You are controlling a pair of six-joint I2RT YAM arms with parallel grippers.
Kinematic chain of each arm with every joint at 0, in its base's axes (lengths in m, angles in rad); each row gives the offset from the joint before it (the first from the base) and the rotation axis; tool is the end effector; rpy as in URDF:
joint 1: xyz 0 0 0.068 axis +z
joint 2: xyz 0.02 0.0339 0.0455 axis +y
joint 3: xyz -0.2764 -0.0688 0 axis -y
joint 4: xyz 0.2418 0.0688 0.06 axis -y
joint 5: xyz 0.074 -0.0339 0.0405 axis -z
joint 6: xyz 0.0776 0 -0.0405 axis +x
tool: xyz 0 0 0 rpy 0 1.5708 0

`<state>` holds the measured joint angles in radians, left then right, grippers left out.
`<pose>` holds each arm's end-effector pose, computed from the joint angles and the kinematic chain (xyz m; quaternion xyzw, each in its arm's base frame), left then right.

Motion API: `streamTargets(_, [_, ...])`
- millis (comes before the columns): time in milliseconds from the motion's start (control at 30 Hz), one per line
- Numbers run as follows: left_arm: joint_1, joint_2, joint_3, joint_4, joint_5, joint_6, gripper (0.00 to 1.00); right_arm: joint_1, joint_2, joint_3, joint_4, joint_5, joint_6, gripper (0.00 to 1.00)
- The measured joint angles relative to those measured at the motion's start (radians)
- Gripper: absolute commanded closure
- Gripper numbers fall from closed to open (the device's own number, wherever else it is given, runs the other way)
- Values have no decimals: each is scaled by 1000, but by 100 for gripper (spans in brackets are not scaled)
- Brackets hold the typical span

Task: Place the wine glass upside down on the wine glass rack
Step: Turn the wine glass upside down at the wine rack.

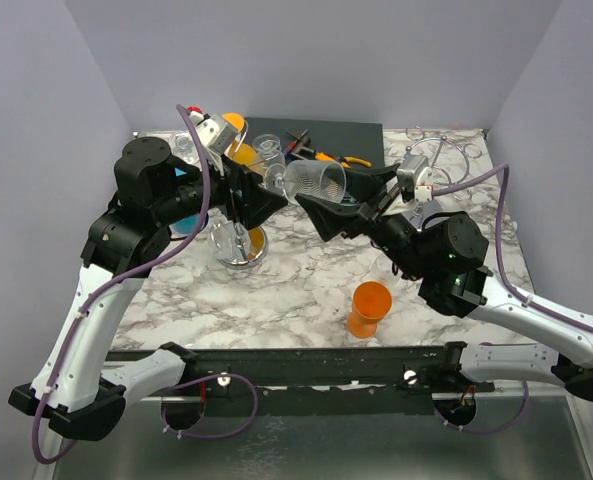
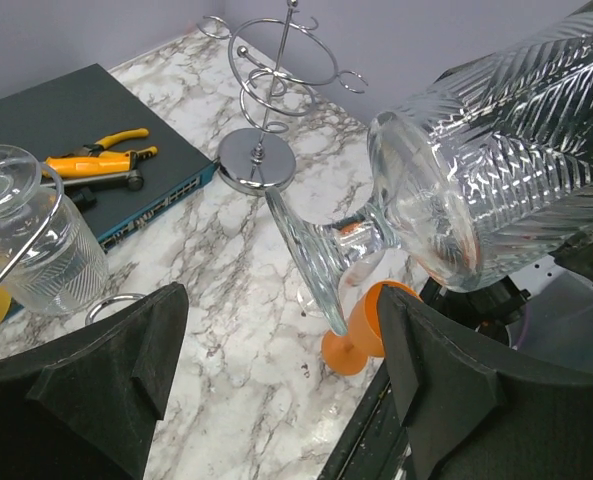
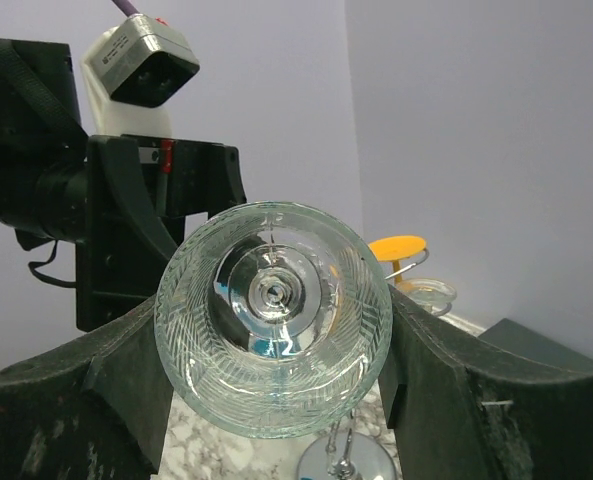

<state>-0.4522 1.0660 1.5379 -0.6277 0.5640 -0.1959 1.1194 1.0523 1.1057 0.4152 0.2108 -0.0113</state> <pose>0.1728 -0.1301 0.4971 0.2727 0.7009 -0.3993 0.5244 0.1258 0.2224 0.4941 -0.2033 0.4877 0.3989 0.7495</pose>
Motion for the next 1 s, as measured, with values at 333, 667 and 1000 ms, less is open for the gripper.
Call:
streamTargets(333, [-6,0,0,19,41,31,100,-3,4,-37,40,-44,75,100])
streamTargets(667, [18,10,19,-34,11,155,100,-10,37,-39,-7,-43,90,43])
streamTargets(1000, [5,-19,44,-61,-35,673,100,-1,27,29,-370,-79,274,1])
